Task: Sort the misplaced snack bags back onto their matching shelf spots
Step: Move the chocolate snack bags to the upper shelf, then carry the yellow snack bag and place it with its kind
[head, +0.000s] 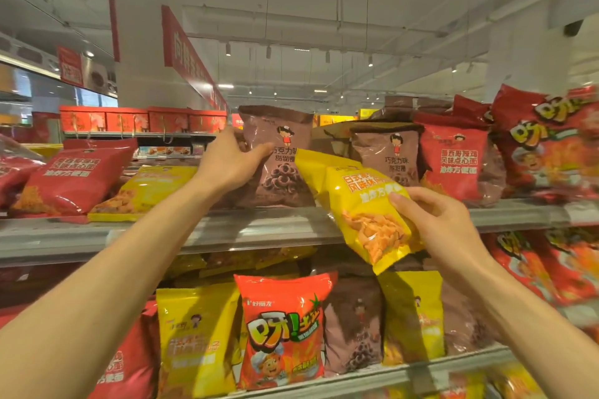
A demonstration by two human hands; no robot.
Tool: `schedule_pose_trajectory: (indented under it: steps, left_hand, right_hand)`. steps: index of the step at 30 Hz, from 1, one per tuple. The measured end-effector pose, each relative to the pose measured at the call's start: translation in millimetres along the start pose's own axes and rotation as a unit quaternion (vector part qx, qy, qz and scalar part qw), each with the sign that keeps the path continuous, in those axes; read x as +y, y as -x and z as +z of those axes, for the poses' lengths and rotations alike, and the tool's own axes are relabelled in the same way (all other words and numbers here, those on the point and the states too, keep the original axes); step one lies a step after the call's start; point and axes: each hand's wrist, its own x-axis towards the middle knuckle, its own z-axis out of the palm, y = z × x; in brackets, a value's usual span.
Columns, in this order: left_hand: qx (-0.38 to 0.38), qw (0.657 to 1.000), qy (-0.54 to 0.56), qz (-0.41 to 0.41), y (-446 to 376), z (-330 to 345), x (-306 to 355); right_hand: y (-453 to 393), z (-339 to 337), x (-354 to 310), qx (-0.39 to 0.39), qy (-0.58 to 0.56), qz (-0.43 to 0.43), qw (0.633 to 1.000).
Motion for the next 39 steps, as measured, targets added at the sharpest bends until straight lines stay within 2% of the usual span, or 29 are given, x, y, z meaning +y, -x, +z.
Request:
schedule_pose_trajectory:
  steps: [5,8,10,13,20,24,28,31,33,35,37,39]
  left_hand:
    - [-0.034,0.999,-0.031,-0.018,-17,28,-2]
    - [-0.048,0.998,-0.034,-0.006,-19,46,2]
    - [-0.043,0.994,-0.100,0.002,-18,52,4]
    - [-0.025,0.967,-0.250,0.038,-19,54,0]
    - [-0.073,0.930,-0.332,0.138,-11,57,-20]
    - [-0.096,0.925,-0.337,0.151,-3,60,-20]
    - [-0.138,0.940,-0.266,0.165,2,53,-15]
    - [-0.114,0.920,-0.324,0.190,8,51,-16]
    - [-0.067,0.912,-0.375,0.154,12,48,-20]
    - [-0.039,0.922,-0.377,0.077,16,42,-25]
    - [-0.054,0.924,-0.377,0.041,18,33,-33]
    - [-0.075,0.920,-0.380,0.060,20,27,-38]
  right_hand:
    - [5,-18,9,-0.031,-0.028,0.052,0.998]
    - [7,-24,12,-0.033,-0.031,0.054,0.998]
    - [7,-27,13,-0.032,-0.026,0.045,0.998]
    - [8,-32,16,-0.023,-0.014,0.047,0.999]
    - [8,-34,27,-0.014,0.034,0.027,0.999]
    - [11,-30,33,-0.022,0.074,0.014,0.997]
    - [14,-23,39,-0.023,0.085,0.022,0.996]
    - [19,-18,39,-0.034,0.072,0.041,0.996]
    - [22,-15,38,-0.041,0.061,0.050,0.996]
    - [25,-12,37,-0.048,0.058,0.052,0.996]
    - [28,-9,34,-0.047,0.038,0.057,0.997]
    - [32,-6,34,-0.047,0.022,0.059,0.997]
